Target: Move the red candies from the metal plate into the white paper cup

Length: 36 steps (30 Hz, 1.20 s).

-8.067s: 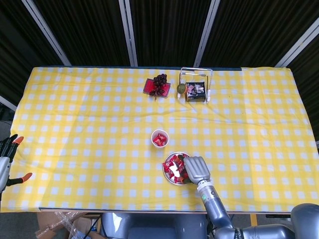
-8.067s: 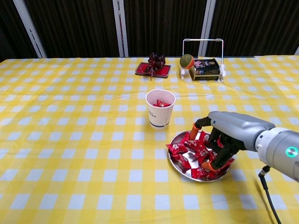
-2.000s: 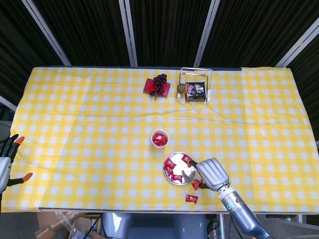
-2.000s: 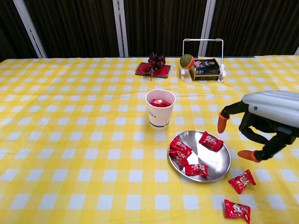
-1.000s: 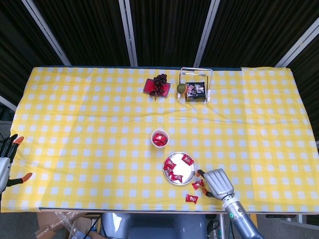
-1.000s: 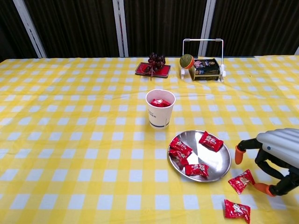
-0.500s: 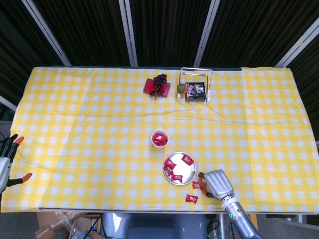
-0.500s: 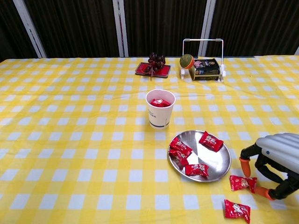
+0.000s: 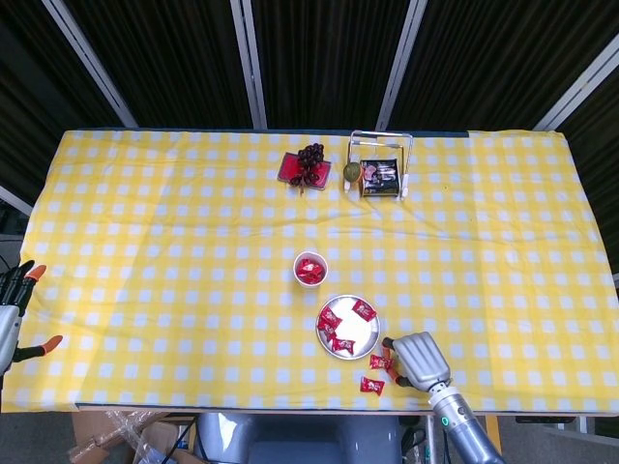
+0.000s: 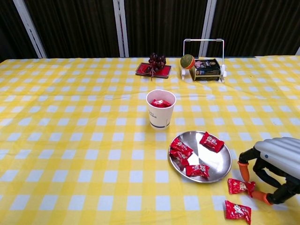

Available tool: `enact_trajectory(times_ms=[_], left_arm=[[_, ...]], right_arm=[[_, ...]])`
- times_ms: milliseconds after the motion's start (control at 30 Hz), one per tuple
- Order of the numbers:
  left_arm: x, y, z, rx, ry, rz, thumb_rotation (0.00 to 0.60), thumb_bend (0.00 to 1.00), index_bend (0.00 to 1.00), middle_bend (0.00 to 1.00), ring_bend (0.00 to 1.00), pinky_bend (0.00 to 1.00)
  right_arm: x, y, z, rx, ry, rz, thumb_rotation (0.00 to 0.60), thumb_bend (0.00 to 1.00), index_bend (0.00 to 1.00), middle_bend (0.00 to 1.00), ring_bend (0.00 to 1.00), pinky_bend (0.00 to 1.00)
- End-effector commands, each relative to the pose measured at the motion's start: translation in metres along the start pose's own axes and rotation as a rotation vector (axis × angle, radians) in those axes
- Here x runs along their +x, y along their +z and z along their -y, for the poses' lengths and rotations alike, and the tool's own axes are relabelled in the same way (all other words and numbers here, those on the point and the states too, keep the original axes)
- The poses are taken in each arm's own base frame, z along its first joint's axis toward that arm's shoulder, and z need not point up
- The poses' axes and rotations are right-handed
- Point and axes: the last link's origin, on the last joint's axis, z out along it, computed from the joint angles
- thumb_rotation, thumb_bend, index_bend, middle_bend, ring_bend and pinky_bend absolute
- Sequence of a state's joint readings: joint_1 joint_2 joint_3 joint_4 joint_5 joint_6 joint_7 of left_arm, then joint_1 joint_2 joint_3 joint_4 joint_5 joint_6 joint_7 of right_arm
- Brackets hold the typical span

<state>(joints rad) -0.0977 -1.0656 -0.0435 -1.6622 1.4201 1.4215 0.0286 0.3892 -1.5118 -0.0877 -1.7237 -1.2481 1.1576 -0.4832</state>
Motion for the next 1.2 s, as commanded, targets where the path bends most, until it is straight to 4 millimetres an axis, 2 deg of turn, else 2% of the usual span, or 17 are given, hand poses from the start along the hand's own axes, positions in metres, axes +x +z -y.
enact_trajectory(times_ms=[33, 367, 600, 800, 1033, 1200], left_arm=[[0.000, 0.000, 0.000, 0.000, 0.001, 0.000, 0.600, 0.01, 0.00, 0.00, 0.00, 0.00], [0.000, 0.000, 0.000, 0.001, 0.002, 0.002, 0.600, 0.01, 0.00, 0.00, 0.00, 0.00], [0.000, 0.000, 0.000, 0.001, 0.000, 0.001, 0.600, 0.01, 0.00, 0.00, 0.00, 0.00], [0.000, 0.000, 0.000, 0.001, -0.001, 0.001, 0.600, 0.01, 0.00, 0.00, 0.00, 0.00], [0.000, 0.000, 0.000, 0.002, -0.002, 0.000, 0.600, 0.01, 0.00, 0.00, 0.00, 0.00], [0.000, 0.000, 0.000, 0.004, -0.005, 0.001, 0.600, 0.01, 0.00, 0.00, 0.00, 0.00]], right_arm=[[-0.001, 0.000, 0.002, 0.002, 0.009, 0.001, 0.600, 0.35, 0.51, 0.83, 0.93, 0.95], [-0.006, 0.001, 0.005, 0.007, 0.006, 0.014, 0.600, 0.36, 0.51, 0.83, 0.93, 0.95], [-0.008, 0.001, 0.007, 0.014, 0.010, 0.024, 0.600, 0.53, 0.52, 0.83, 0.93, 0.95], [-0.005, 0.000, 0.009, 0.019, 0.014, 0.015, 0.600, 0.56, 0.53, 0.83, 0.93, 0.95], [0.012, -0.002, 0.009, 0.019, 0.024, -0.025, 0.600, 0.55, 0.53, 0.83, 0.93, 0.95], [0.037, 0.001, 0.005, 0.004, 0.047, -0.084, 0.600, 0.56, 0.53, 0.83, 0.93, 0.95]])
